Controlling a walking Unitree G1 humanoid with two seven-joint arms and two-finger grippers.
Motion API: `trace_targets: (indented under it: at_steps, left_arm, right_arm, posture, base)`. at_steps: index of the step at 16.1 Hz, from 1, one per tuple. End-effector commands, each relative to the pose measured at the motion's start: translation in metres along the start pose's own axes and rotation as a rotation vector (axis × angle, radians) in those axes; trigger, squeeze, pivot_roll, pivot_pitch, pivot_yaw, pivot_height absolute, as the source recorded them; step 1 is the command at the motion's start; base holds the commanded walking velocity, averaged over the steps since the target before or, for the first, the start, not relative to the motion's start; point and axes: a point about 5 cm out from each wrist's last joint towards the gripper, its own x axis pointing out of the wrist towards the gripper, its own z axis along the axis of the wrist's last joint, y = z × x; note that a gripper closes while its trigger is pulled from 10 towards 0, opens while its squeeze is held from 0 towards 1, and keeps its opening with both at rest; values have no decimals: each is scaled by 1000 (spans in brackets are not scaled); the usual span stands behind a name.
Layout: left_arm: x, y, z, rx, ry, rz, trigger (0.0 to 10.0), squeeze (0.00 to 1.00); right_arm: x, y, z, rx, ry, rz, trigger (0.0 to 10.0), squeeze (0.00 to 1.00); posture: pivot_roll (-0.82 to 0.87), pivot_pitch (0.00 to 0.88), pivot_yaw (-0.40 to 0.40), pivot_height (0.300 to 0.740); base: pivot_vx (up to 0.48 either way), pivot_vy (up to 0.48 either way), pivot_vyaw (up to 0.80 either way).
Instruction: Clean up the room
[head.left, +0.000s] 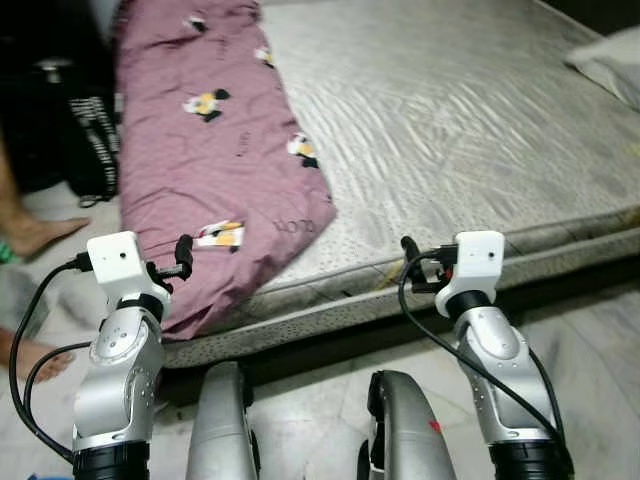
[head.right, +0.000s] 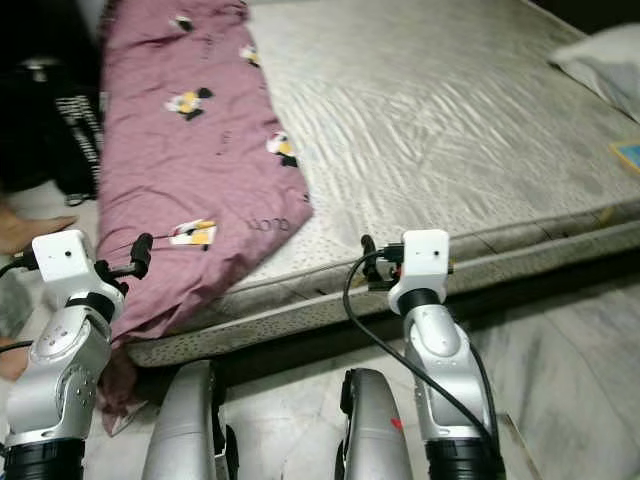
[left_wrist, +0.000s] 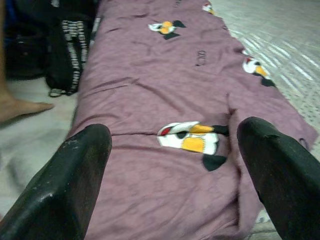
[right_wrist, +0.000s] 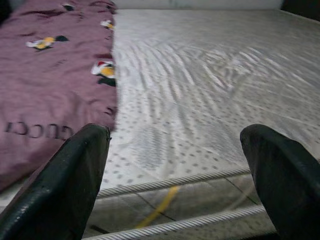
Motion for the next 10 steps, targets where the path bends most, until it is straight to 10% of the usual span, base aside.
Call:
trace_targets:
  at_steps: [1,10]
  left_arm:
    - [1,1,3,-3,-14,-12,10000,0]
    - [-2,-8,3,-34,-40,-63,10000,0]
  right_arm:
    - [-1,0,6,4,-17,7,10000,0]
    - [0,3,8,-1,-15,36,10000,0]
  posture:
    - [-88,129,8,581]
    - [-86,120,-1,581]
  base:
    - [0,0,0]
    - [149,0,181]
